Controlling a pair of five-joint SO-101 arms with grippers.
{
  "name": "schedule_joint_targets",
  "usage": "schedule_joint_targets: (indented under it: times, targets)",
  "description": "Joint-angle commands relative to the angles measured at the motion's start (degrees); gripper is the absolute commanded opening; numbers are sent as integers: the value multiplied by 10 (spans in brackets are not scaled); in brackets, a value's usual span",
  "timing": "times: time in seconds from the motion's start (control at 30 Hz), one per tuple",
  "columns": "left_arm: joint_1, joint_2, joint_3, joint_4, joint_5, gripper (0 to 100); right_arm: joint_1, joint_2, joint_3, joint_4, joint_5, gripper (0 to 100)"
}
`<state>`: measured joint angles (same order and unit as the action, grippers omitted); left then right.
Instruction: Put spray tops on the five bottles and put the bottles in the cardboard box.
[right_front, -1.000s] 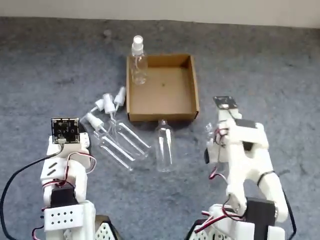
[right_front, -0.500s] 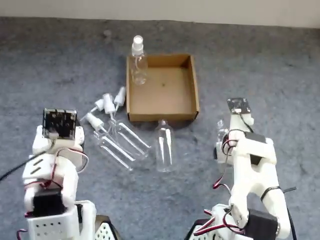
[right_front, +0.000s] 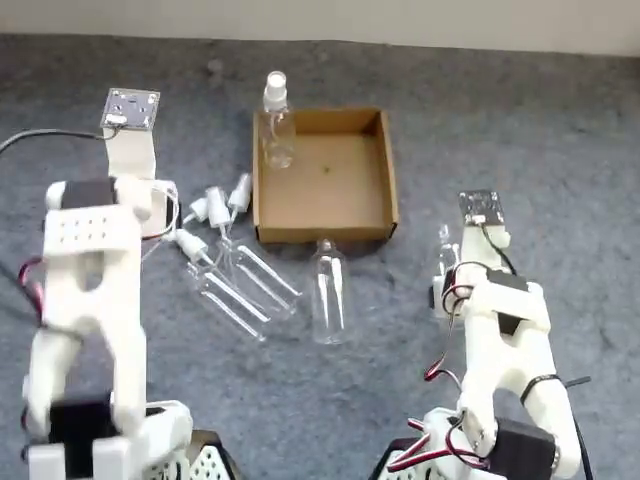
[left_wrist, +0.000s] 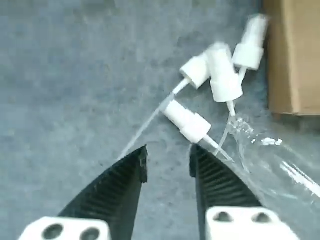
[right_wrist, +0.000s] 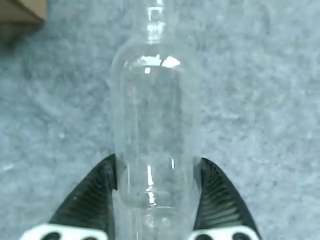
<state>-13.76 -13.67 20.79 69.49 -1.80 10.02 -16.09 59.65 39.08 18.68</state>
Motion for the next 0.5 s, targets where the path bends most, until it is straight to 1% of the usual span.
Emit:
schedule_joint_targets:
  times: [0.0,0.13,0.2,0.47]
  targets:
    - [9,56,-51,2,96,133,-6,7,30,-1,-4,5]
    - [7,102,-54,-52,214,136,-6,7,30,-1,-4,5]
    - [9,129,-53,-74,243,133,-6,7,30,-1,-4,5]
    - [36,233,-57,-135,251,133,-6,7,31,-2,-4,5]
